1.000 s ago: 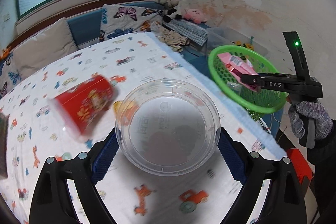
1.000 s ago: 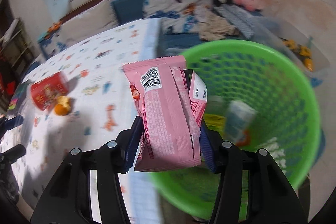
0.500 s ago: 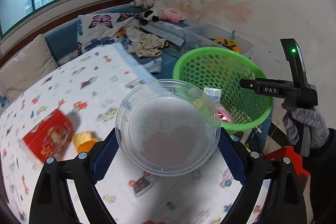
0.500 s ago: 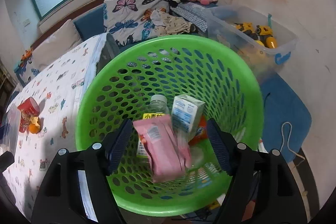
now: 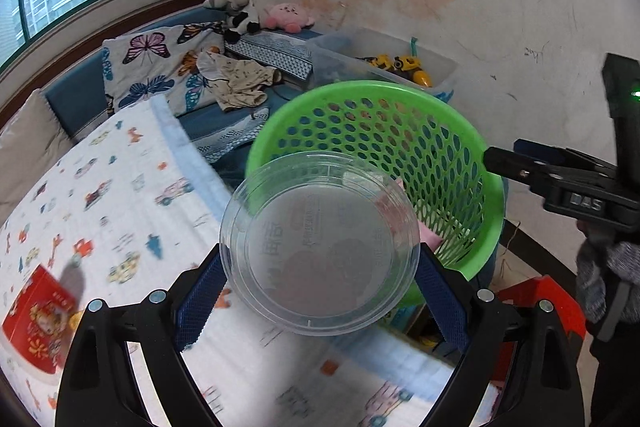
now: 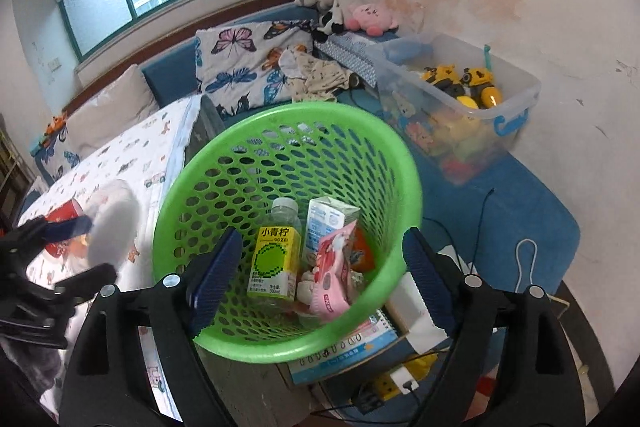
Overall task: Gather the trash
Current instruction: 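Lower the clear lid into the basket and open the left gripper, then grasp the red plastic cup by its rim with the left gripper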
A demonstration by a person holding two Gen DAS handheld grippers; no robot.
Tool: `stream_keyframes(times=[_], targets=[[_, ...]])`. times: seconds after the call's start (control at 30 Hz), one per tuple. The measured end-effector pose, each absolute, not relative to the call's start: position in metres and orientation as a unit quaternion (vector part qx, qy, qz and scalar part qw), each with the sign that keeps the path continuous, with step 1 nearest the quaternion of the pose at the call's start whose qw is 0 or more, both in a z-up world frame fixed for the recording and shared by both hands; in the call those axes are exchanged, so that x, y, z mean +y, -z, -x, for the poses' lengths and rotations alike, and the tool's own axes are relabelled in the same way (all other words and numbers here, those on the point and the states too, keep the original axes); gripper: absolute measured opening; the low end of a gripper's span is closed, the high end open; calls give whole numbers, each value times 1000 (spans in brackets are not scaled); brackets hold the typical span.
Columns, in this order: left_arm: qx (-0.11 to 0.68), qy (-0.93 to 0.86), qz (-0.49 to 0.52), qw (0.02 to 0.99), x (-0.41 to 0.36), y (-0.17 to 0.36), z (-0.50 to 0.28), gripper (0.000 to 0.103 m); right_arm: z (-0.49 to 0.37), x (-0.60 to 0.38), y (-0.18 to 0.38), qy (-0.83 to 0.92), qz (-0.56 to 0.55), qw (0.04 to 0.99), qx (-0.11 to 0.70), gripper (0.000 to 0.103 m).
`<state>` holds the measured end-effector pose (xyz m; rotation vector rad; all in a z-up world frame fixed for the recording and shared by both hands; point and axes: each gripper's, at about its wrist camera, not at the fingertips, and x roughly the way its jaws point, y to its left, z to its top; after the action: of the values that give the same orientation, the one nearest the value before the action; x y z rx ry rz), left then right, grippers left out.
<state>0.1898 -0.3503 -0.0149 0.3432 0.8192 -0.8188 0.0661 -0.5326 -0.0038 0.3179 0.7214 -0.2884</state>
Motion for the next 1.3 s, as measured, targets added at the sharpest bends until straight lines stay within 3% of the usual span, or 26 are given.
stream_keyframes(times=[0.6,1.3], targets=[[404,412,-161,801,-412,29,-182,92,-38,-539,-6,154,-168,916,331,83],[367,347,-133,853,-286,5,-180,92,-56,-473,-9,78,-152,926,336,83]])
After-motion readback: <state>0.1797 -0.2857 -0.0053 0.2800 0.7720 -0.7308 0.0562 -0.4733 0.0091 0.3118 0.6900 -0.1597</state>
